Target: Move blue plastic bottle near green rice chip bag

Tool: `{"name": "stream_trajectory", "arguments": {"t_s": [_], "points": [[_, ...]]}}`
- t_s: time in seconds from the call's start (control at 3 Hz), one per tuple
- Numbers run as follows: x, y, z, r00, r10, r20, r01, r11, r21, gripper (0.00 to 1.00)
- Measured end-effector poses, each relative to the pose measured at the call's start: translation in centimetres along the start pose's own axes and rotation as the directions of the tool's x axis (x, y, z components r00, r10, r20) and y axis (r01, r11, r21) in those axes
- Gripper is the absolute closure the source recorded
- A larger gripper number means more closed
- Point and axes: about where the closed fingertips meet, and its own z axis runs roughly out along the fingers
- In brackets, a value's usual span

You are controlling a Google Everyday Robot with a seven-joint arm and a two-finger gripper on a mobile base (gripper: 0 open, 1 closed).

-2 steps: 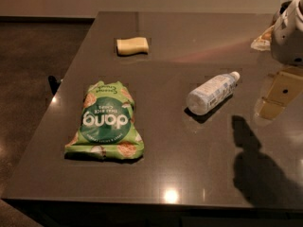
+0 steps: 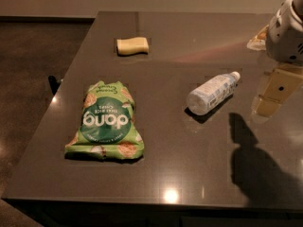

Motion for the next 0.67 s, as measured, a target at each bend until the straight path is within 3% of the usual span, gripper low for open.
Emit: {"name": "stream_trajectory", "arguments": {"t_s": [0.67], "points": [[-2.2, -1.7, 4.2, 0.993, -0.101, 0.058, 0.104, 0.9929, -0.058, 0.0]]}}
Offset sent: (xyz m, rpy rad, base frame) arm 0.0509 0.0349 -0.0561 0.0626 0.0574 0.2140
